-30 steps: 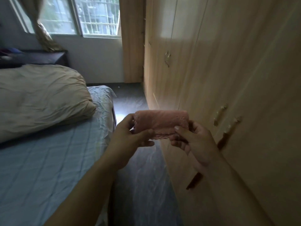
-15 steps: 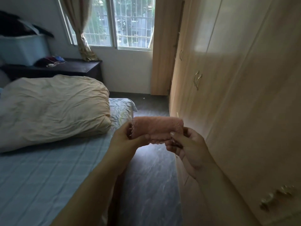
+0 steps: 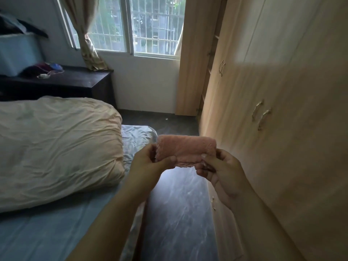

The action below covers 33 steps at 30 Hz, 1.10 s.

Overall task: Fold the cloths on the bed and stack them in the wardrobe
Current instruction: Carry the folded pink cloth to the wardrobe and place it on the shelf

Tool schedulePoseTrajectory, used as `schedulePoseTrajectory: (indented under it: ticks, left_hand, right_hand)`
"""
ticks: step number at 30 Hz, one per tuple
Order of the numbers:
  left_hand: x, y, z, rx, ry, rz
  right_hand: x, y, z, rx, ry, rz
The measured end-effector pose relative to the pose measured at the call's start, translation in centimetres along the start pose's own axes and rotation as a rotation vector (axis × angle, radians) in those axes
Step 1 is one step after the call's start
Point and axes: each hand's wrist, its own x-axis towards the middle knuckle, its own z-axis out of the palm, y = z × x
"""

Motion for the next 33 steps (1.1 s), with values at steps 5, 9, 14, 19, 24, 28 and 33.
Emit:
schedulePoseTrajectory:
  ticks: [5, 9, 14, 19, 24, 28, 33]
  left_hand:
    - [9.2, 0.1, -0.6, 0.045, -0.030, -0.003]
    - [16.1, -0.8, 0.0, 0.030, -0.041, -0.024]
    - [25.4, -3.1, 1.9, 0.033, -0.027, -0.051]
    - [34.9, -3.8, 4.9, 0.077, -0.005, -0.057]
    - [43.4, -3.3, 6.6, 0.121, 0.027, -0.035]
    - [50.3, -3.9, 7.0, 0.187, 0.035, -0.027]
    - [59.9, -5.8, 7.4, 0.119, 0.018, -0.020]
  right_hand:
    - [8.1, -1.2, 2.4, -0.009, 0.034, 0.005]
    - [15.0, -1.7, 3.3, -0.019, 0.050, 0.011]
    - [25.2, -1.5, 2.9, -0.028, 0.057, 0.015]
    - [35.7, -3.0, 2.0, -0.035, 0.035, 0.030]
    - [45.1, -5.1, 2.5, -0.060, 0.027, 0.026]
    - [51.8, -5.7, 3.4, -0.062, 0.015, 0.042]
    - [61.5, -5.5, 4.7, -0.074, 0.046, 0.052]
